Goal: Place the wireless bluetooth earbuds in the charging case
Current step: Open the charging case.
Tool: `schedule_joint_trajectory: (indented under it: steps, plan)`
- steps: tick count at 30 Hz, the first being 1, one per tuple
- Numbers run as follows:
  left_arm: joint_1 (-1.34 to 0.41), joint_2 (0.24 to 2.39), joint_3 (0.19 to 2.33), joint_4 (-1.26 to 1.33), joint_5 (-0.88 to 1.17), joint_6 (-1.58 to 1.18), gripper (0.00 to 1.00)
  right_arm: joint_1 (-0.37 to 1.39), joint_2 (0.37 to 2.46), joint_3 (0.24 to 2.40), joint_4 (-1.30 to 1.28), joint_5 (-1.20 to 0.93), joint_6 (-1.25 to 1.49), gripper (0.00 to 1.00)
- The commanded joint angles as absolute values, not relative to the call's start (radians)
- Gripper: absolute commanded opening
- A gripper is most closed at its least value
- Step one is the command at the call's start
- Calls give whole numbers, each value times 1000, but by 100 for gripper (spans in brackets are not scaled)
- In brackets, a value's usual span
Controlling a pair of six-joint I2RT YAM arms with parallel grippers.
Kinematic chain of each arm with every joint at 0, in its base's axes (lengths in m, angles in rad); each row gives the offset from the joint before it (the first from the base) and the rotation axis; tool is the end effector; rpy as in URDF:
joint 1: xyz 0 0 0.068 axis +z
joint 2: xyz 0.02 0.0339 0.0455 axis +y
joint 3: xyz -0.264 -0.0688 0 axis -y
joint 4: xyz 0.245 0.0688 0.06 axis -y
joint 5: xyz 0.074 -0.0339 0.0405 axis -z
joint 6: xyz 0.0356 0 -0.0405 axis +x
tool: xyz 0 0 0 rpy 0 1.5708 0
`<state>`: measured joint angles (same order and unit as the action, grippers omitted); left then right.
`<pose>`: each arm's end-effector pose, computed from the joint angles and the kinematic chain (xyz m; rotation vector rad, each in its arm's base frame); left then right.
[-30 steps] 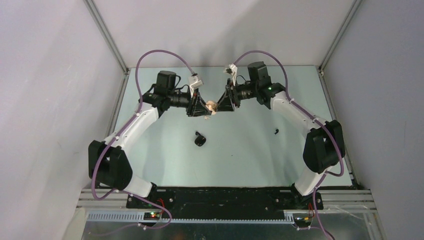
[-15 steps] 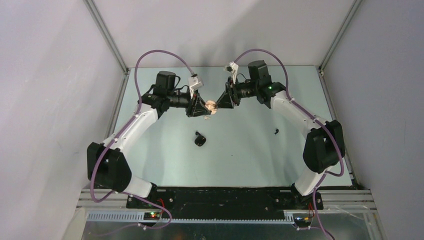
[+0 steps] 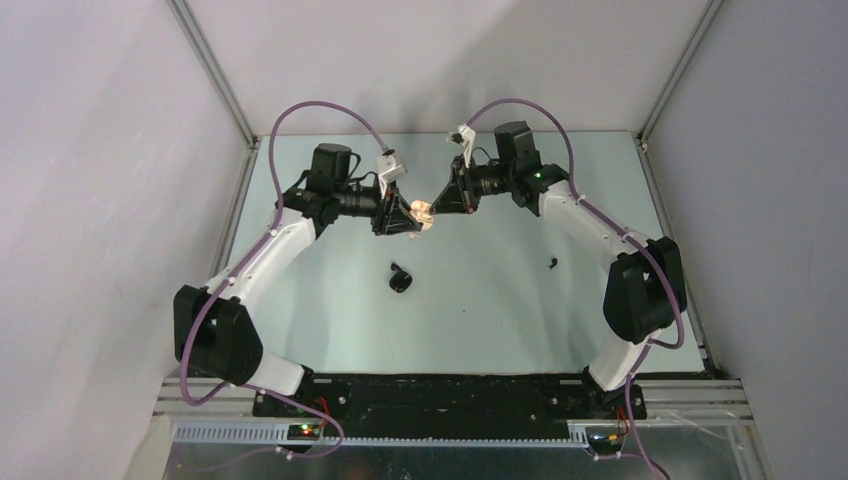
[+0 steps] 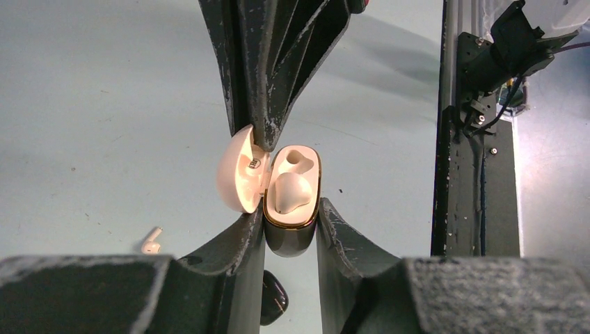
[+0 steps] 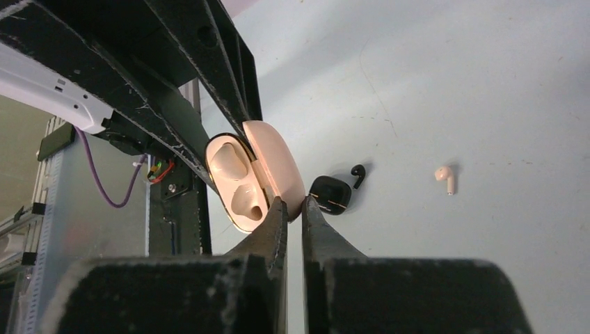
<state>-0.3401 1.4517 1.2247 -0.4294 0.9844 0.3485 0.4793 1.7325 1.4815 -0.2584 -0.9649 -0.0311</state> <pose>0.2871 -0.1331 0.3218 1.1770 1.7123 -1.0731 0.3388 0.2091 0.3254 -1.0891 1.7629 1.2697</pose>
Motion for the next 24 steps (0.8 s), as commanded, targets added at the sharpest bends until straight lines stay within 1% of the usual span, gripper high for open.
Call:
schedule_joint_trajectory:
  steps: [1,4,8,9,10,11,12,14,16,19,20,24]
  plan:
    - [-346,1428,1232,-414,995,344,0,499,1734,1530,-221,-979,-62,0]
    - [-346,1451,1231,-413,953,304,5,508,1721,1549,-259,-951,-119,0]
    - [-345,1454,1215,-414,922,281,32,528,1706,1586,-335,-880,-246,0]
    - [-345,1452,1212,-414,918,280,35,530,1702,1596,-345,-856,-281,0]
    - [-345,1451,1211,-414,910,279,40,532,1701,1599,-363,-834,-296,0]
    - [-346,1448,1210,-413,905,274,43,534,1698,1603,-371,-825,-324,0]
    - [-345,1447,1209,-413,897,273,49,538,1697,1604,-385,-804,-337,0]
    - [-344,1443,1208,-413,889,269,56,542,1694,1603,-400,-783,-370,0]
    - [-345,1433,1204,-414,882,268,60,546,1691,1601,-415,-767,-394,0]
    - [-343,1408,1190,-413,856,265,63,552,1688,1595,-435,-758,-431,0]
    - [-341,1401,1187,-413,847,258,67,556,1687,1594,-442,-747,-451,0]
    - [-312,1337,1148,-424,833,243,75,565,1672,1582,-479,-721,-520,0]
